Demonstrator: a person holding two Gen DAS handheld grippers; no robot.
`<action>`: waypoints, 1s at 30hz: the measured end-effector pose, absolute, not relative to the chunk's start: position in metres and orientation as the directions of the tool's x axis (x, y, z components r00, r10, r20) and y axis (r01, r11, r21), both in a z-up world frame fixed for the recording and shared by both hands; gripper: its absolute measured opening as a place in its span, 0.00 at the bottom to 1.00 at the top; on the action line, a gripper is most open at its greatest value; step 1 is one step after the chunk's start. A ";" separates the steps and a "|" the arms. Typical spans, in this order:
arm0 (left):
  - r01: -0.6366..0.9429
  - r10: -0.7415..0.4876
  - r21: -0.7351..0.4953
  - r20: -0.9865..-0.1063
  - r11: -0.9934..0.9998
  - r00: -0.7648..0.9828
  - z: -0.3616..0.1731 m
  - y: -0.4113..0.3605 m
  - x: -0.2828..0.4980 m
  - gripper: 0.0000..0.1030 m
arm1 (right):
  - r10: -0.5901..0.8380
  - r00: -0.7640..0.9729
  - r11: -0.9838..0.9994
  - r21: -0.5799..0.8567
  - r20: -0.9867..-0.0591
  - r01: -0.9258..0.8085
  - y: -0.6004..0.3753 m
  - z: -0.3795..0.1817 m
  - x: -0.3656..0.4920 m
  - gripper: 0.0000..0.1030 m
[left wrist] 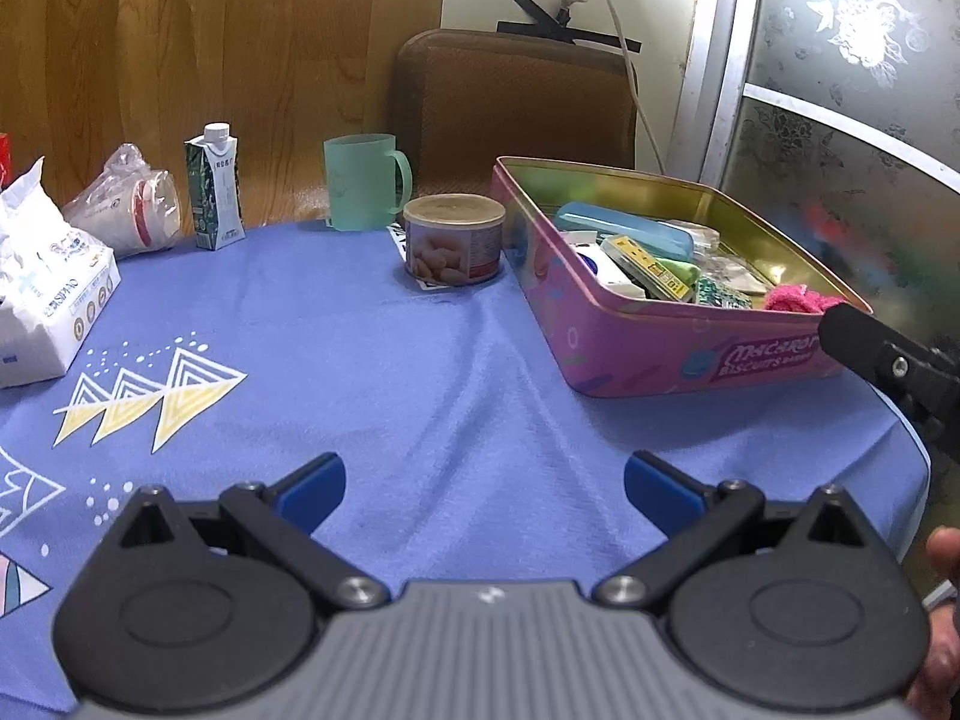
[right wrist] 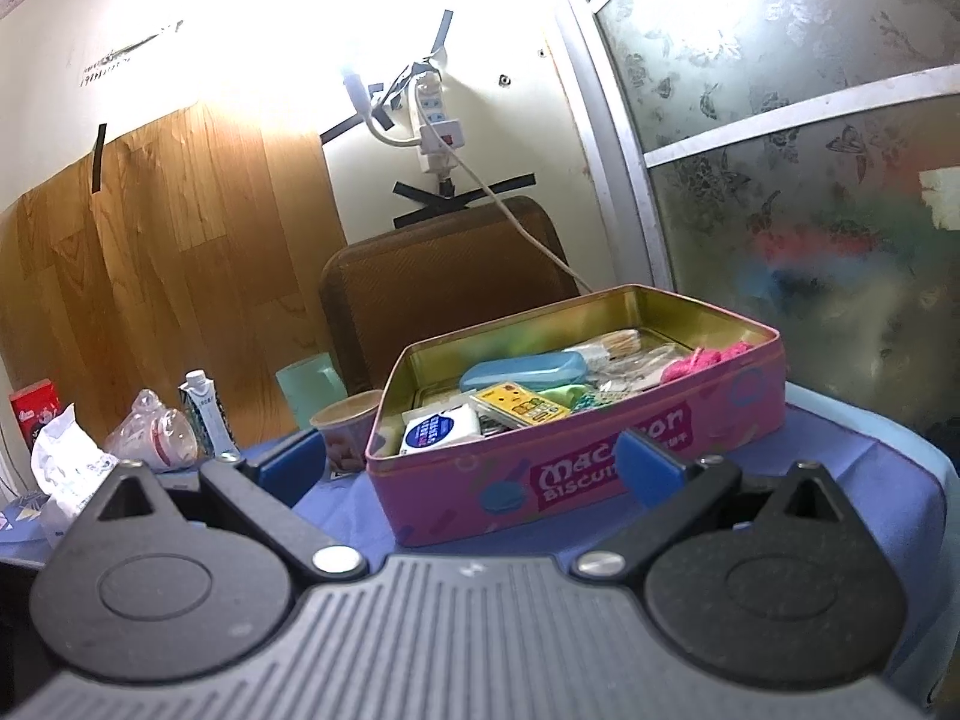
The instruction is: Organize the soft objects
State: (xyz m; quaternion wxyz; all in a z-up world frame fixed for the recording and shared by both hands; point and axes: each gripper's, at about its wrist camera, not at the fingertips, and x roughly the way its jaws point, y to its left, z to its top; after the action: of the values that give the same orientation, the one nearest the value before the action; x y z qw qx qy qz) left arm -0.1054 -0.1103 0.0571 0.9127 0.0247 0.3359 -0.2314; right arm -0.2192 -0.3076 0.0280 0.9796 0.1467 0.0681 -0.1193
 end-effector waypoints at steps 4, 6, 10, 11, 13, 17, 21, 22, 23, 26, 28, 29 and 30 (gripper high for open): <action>0.425 -0.398 -0.115 -0.626 0.898 0.670 0.057 -0.107 -0.105 1.00 | -0.210 0.963 0.927 0.278 -0.168 0.251 -0.309 0.025 -0.221 1.00; 0.421 -0.396 -0.115 -0.620 0.900 0.677 0.058 -0.106 -0.106 1.00 | -0.207 0.963 0.928 0.279 -0.170 0.248 -0.309 0.025 -0.220 0.98; 0.414 -0.391 -0.108 -0.603 0.904 0.695 0.060 -0.104 -0.106 1.00 | -0.199 0.965 0.929 0.279 -0.172 0.241 -0.311 0.025 -0.219 0.97; 0.415 -0.392 -0.108 -0.602 0.903 0.696 0.060 -0.104 -0.106 1.00 | -0.199 0.965 0.929 0.280 -0.171 0.242 -0.311 0.025 -0.219 0.97; 0.416 -0.391 -0.107 -0.607 0.903 0.692 0.059 -0.105 -0.105 1.00 | -0.201 0.964 0.926 0.286 -0.173 0.245 -0.313 0.025 -0.218 0.97; 0.399 -0.378 -0.107 -0.607 0.911 0.699 0.058 -0.103 -0.106 1.00 | -0.198 0.964 0.925 0.292 -0.180 0.244 -0.315 0.024 -0.218 0.97; 0.383 -0.368 -0.106 -0.594 0.917 0.716 0.060 -0.099 -0.108 1.00 | -0.203 0.963 0.922 0.296 -0.179 0.249 -0.314 0.025 -0.221 0.97; 0.382 -0.367 -0.107 -0.592 0.918 0.717 0.060 -0.098 -0.108 1.00 | -0.205 0.963 0.922 0.294 -0.177 0.250 -0.314 0.025 -0.220 0.97; 0.381 -0.367 -0.108 -0.594 0.918 0.716 0.060 -0.098 -0.107 1.00 | -0.203 0.963 0.923 0.295 -0.175 0.249 -0.314 0.025 -0.220 0.97; 0.384 -0.369 -0.108 -0.598 0.917 0.712 0.059 -0.097 -0.106 1.00 | -0.196 0.966 0.926 0.293 -0.171 0.240 -0.312 0.025 -0.221 0.97; 0.388 -0.372 -0.108 -0.594 0.915 0.713 0.060 -0.097 -0.107 1.00 | -0.193 0.966 0.927 0.290 -0.171 0.237 -0.311 0.025 -0.221 0.97; 0.389 -0.374 -0.108 -0.593 0.915 0.713 0.060 -0.097 -0.108 1.00 | -0.193 0.966 0.927 0.290 -0.170 0.236 -0.312 0.025 -0.221 0.97; 0.391 -0.375 -0.107 -0.592 0.914 0.713 0.060 -0.098 -0.108 1.00 | -0.192 0.967 0.928 0.290 -0.168 0.235 -0.312 0.025 -0.222 0.97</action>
State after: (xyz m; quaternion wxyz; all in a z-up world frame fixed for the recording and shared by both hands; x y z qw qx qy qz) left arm -0.1081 -0.0977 0.0598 0.9254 0.0131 0.3172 -0.2070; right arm -0.2216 -0.3116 0.0250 0.9794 0.1559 0.0686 -0.1089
